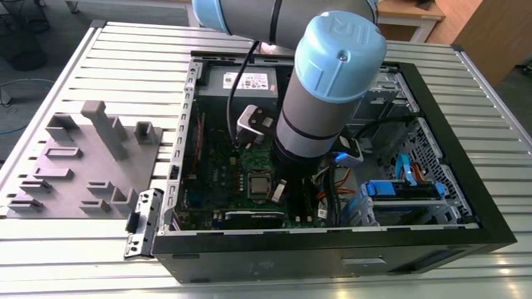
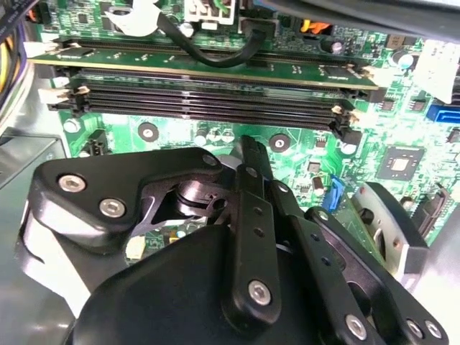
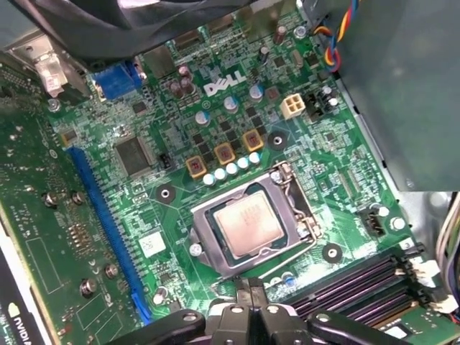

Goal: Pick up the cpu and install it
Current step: 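Install the first cpu locking lever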

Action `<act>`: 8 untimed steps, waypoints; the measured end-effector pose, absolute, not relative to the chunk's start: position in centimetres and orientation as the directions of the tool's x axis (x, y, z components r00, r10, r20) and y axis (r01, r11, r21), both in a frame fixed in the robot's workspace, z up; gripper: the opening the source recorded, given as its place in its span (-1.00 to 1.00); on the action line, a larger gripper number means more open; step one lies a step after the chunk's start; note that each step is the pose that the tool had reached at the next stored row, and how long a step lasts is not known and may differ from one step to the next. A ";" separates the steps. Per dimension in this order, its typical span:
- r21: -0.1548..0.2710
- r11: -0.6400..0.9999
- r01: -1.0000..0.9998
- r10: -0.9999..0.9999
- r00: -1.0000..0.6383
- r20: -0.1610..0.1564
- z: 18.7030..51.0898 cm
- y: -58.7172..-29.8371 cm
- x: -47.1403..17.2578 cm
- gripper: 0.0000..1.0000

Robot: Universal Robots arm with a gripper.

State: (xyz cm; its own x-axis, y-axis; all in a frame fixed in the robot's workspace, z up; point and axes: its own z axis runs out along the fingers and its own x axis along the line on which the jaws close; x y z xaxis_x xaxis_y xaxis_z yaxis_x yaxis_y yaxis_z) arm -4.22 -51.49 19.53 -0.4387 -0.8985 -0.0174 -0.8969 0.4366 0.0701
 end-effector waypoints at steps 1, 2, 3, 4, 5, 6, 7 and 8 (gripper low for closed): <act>0.070 0.437 -0.897 -0.898 -0.439 -0.017 19.5 -51.6 -4.2 -0.79; 0.070 0.437 -0.897 -0.898 -0.439 -0.017 19.4 -51.7 -4.2 -0.79; 0.070 0.437 -0.897 -0.898 -0.439 -0.017 19.4 -51.8 -4.2 -0.79; 0.070 0.437 -0.897 -0.898 -0.439 -0.017 19.3 -51.8 -4.2 -0.79; 0.070 0.437 -0.897 -0.898 -0.439 -0.017 19.2 -51.8 -4.2 -0.79; 0.070 0.437 -0.897 -0.898 -0.439 -0.017 19.2 -51.8 -4.2 -0.79; 0.070 0.437 -0.897 -0.898 -0.439 -0.017 19.1 -51.8 -4.1 -0.79; 0.070 0.437 -0.897 -0.898 -0.439 -0.017 19.0 -51.8 -4.0 -0.79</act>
State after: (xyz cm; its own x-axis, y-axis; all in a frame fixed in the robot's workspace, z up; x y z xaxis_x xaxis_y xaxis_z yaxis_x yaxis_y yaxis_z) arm -4.04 -51.82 19.02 -0.4388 -0.8984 -0.0168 -0.8969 0.4367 0.0701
